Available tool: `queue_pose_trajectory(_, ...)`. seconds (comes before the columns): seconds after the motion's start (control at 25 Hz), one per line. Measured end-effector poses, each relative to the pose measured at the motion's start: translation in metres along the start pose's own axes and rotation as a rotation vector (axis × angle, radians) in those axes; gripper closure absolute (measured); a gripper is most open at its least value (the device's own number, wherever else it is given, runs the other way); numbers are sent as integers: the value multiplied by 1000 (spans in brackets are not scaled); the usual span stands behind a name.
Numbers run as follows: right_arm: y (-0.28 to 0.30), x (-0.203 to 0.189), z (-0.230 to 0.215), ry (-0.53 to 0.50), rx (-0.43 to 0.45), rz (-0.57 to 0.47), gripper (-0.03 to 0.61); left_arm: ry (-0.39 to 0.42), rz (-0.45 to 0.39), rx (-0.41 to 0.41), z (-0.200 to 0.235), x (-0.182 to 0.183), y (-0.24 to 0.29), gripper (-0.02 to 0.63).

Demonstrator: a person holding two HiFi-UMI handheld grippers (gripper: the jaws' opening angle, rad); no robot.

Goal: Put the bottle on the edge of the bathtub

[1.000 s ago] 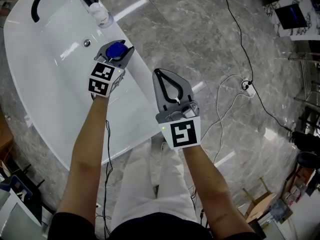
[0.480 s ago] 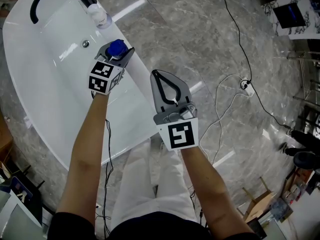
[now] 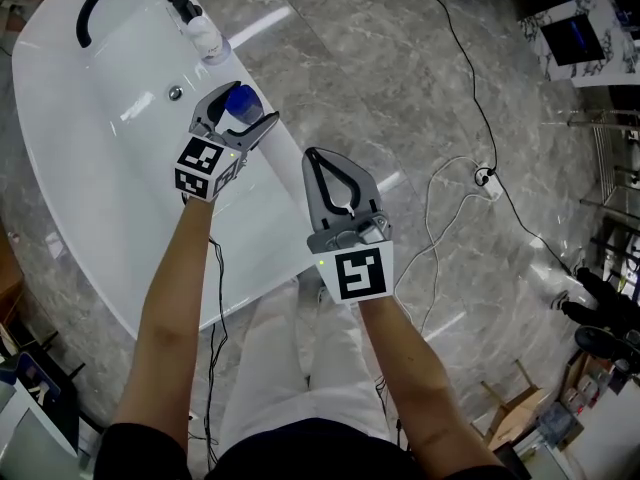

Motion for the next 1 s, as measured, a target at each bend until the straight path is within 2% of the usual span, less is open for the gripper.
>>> queue_pose_trajectory(0.12, -8, 8, -1, -11, -9, 2, 577, 24, -7, 22, -1, 7, -9, 248)
queue_pose_trajectory(0.4, -36, 26, 1, -8, -71, -17, 577, 17, -83, 39, -9, 30, -52, 244)
queue_pose_trajectory(0.6, -60, 43, 7, -17, -98, -23, 577, 35, -191, 57, -28, 58, -98, 244)
queue_pose_trajectory(0.72, -74, 56, 11, -15, -122, -33, 577, 73, -261, 30, -49, 83, -123, 251)
queue_pose_trajectory(0.84, -89, 70, 12, -27, -143, -41, 577, 148, -311, -15, -80, 110, -149, 383)
queue_pose_trajectory(1.0, -109, 95, 10, -42, -177, -72, 577, 220, -363, -40, -117, 146, -180, 522)
Point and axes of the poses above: the fingertips, and each gripper's own axes: y forward along the fingers, z to its left, x out of its top, the point moved 8 cm from there along -y, backward along the fingers, and after that the axes turned 6 degrees about -y, right-handed, at the moved point
